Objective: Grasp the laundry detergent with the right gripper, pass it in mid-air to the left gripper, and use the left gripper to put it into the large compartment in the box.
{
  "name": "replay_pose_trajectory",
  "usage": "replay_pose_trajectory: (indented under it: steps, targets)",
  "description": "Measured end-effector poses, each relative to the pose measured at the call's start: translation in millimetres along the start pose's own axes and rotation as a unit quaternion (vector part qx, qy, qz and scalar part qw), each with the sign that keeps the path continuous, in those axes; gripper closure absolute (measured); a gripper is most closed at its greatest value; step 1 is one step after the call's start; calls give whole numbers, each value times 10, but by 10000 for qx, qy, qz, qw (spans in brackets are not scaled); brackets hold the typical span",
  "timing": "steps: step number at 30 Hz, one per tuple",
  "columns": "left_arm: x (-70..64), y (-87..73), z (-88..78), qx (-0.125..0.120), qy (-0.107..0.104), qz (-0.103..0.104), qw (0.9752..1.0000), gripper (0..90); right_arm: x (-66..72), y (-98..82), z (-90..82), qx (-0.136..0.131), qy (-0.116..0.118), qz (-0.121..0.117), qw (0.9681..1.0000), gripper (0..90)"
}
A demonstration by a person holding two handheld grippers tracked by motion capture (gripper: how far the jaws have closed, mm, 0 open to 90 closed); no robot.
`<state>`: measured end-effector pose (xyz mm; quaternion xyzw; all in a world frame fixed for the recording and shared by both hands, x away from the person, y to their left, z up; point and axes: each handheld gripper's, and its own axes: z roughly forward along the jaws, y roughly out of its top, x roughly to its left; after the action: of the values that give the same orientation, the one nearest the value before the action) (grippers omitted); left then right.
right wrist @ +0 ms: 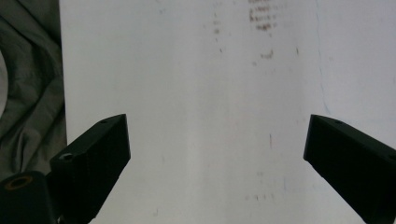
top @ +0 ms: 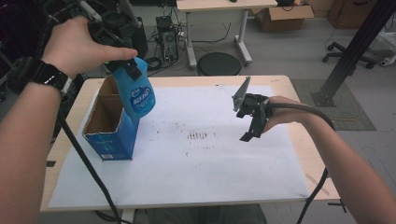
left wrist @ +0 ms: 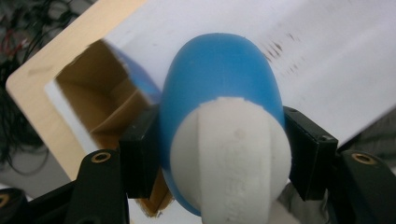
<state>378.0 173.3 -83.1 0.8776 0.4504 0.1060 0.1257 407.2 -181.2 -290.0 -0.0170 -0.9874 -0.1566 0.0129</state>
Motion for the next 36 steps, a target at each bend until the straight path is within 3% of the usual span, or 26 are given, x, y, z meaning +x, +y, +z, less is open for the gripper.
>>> replay_pose_trajectory:
  steps: [2,3,5,6,7,8,14,15,17,24,26,28,33,36]
  targets:
    - [136,-41,-53,-53,127,-432,9990,380,-12,-69,-35,75,-59,73,9999,67]
    - [136,-41,-53,-53,127,-432,9990,380,-12,-69,-35,75,-59,73,9999,67]
    - [245,-85,-80,-59,232,-848,9961,380,-21,-149,-82,132,-102,147,9998,69]
    - [329,-126,-96,-61,308,-1199,9923,380,-24,-212,-116,215,-161,197,9994,69]
    - [329,-126,-96,-61,308,-1199,9923,380,-24,-212,-116,215,-161,197,9994,69]
    - [428,-176,-109,-46,449,-1566,9866,380,-29,-269,-148,248,-169,244,9993,71]
    - [609,-292,-110,37,686,-2185,9734,380,-27,-375,-224,321,-239,331,9987,71]
    - [609,-292,-110,37,686,-2185,9734,380,-27,-375,-224,321,-239,331,9987,71]
    - [678,-344,-79,5,654,-2372,9693,380,-28,-411,-258,346,-259,379,9983,72]
    - [761,-421,70,-39,648,-2594,9636,380,-20,-459,-268,357,-252,388,9983,71]
    - [771,-435,109,-30,672,-2599,9633,380,-18,-465,-271,364,-236,390,9983,72]
    - [792,-471,225,38,706,-2658,9614,380,-15,-487,-274,354,-263,407,9982,72]
    - [817,-523,407,124,718,-2679,9607,380,-14,-513,-278,337,-246,419,9983,72]
    - [837,-578,606,232,662,-2696,9604,380,-13,-529,-278,316,-223,419,9984,73]
